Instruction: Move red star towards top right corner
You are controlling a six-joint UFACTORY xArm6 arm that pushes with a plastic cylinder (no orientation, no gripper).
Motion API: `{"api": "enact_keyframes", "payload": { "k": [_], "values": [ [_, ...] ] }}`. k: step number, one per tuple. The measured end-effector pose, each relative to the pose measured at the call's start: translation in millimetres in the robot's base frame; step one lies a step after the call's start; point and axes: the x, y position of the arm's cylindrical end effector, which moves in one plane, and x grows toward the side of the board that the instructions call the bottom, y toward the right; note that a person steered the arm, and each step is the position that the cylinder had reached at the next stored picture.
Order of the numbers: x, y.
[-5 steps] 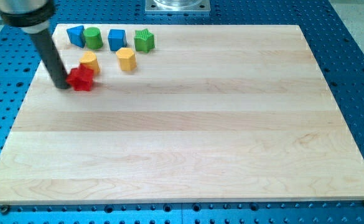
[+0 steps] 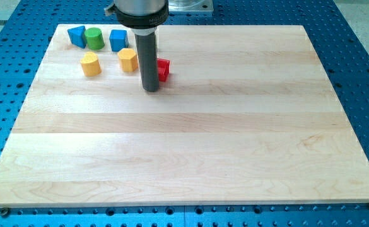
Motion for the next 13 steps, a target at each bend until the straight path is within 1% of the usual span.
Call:
{"api": "enact_keyframes", "payload": {
  "k": [1,2,3,4,5,6,8,9,10,11,12,13],
  "values": [
    [-15,23],
    [-1,59],
    [20,-25],
    [-6,-110],
    [-32,-105],
    [-45,-54],
    [-47,-56],
    [-45,-87],
    [-42,-89],
    [-48,55],
    [-50,133],
    [-54,172]
  ]
}}
